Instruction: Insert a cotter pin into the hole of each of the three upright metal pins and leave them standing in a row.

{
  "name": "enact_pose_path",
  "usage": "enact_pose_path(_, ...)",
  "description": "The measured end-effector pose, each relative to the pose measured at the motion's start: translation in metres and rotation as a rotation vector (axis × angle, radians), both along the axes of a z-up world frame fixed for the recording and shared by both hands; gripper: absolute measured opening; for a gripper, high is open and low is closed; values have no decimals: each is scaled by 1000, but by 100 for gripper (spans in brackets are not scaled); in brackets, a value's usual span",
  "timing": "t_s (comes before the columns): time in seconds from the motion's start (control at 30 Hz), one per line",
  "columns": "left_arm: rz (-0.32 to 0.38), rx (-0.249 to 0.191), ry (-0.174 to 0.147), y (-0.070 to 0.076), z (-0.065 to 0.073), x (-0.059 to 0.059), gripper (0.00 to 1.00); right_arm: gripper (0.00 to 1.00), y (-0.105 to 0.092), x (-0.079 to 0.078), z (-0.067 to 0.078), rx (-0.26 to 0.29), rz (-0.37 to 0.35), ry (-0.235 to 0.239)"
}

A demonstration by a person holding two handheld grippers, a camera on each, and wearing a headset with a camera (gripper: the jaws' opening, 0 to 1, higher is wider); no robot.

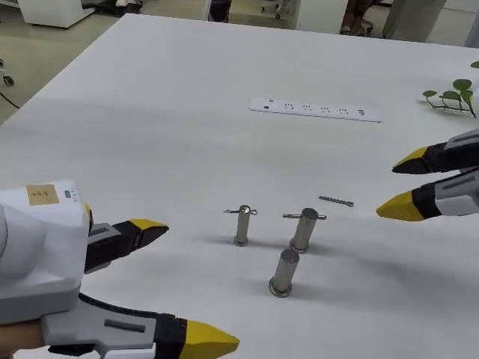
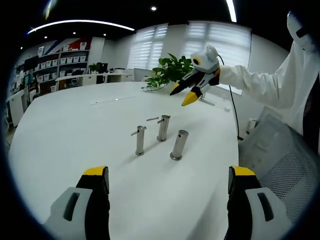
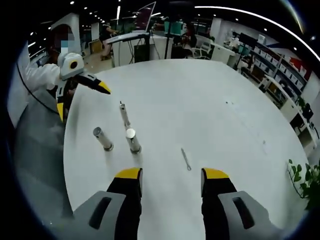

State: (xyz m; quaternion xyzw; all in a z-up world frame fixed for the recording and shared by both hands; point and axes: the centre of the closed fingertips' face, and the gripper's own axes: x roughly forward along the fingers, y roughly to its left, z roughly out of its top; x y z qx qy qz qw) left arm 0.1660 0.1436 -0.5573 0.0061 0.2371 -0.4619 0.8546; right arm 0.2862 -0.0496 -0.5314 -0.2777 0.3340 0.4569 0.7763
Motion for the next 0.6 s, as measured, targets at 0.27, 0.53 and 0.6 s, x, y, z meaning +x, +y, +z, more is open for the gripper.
enact_pose_path(0.27,17,4,4,5,-1,-1,99,33,9,12,-18,-68,67,28)
enact_pose_path(0.53,3,-1,8,1,-1,-6,99,21,11,23,-42,-133,95,81)
enact_pose_path(0.6,3,-4,6,1,0,-6,99,19,11,26,-48,-151,97,91)
